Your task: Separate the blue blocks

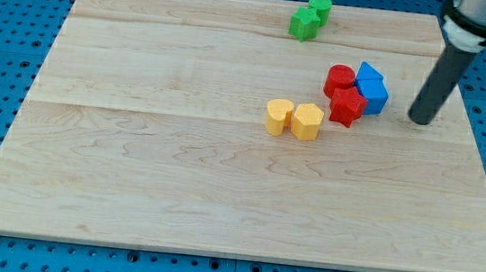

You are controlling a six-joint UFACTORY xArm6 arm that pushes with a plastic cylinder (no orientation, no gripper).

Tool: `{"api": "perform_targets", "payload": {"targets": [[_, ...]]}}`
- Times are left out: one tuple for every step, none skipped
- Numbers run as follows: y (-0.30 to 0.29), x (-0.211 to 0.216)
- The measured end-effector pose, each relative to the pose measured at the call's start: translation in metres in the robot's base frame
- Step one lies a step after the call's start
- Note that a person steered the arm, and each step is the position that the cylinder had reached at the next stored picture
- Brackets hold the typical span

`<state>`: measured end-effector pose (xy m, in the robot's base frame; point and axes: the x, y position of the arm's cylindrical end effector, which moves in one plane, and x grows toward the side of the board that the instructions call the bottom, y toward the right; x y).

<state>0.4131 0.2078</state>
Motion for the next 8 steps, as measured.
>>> {"api": "perform_targets", "payload": {"targets": [[-0.067, 0.0], [-0.096, -0.01], [-0.086, -0.027], [-0.074, -0.041], [-0.037, -0.015], [-0.032, -0.026], [-0.028, 0.024], [0.008, 0.057]]}}
